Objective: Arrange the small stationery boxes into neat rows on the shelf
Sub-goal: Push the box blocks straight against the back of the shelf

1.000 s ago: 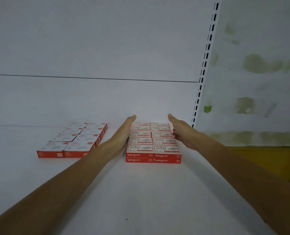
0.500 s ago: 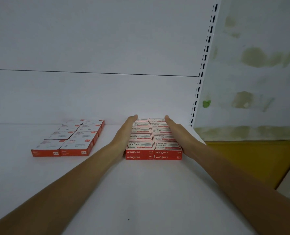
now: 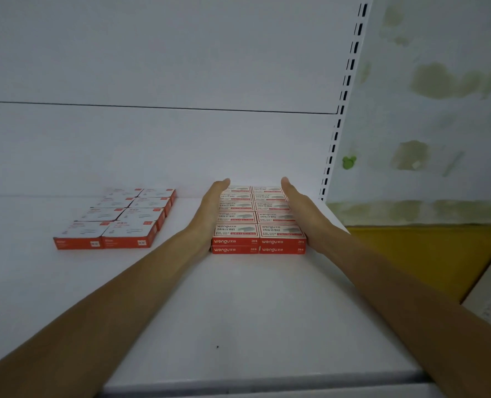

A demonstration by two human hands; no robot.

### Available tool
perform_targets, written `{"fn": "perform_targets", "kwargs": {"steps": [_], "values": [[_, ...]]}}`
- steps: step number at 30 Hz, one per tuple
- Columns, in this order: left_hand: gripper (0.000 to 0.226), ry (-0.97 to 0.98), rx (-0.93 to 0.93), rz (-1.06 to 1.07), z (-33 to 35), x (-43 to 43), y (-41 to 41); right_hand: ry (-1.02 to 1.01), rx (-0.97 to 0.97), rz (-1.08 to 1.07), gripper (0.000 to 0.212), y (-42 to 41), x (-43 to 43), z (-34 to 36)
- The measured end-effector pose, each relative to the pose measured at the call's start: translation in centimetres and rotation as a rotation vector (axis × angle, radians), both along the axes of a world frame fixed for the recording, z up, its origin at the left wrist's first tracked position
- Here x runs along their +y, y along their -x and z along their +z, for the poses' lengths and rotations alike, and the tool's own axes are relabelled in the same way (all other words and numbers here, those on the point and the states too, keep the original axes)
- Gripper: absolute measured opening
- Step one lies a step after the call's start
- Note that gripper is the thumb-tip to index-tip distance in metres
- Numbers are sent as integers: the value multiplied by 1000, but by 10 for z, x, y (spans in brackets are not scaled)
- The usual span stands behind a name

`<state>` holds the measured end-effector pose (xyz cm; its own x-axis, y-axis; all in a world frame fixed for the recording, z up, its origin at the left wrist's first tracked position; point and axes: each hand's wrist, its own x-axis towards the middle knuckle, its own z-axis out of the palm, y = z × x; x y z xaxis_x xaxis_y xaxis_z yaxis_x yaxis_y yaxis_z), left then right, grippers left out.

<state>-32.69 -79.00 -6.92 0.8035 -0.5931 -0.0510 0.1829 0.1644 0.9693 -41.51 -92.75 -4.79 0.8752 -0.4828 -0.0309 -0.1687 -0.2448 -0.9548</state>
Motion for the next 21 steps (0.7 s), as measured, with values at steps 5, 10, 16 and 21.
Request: {"fn": "perform_targets", "kwargs": {"steps": [5,10,16,21], "values": [[30,11,-74,63,3,8,9,20,-31,-92,37,10,-2,-1],[27,-16,-104,73,4,13,17,165,12,-141,52,13,2,-8],[36,-138,-174,71,-1,11,27,286,36,-131,49,7,5,-13],[33,-247,-291,89,4,13,36,234,65,-137,60,8,2,-3]]}}
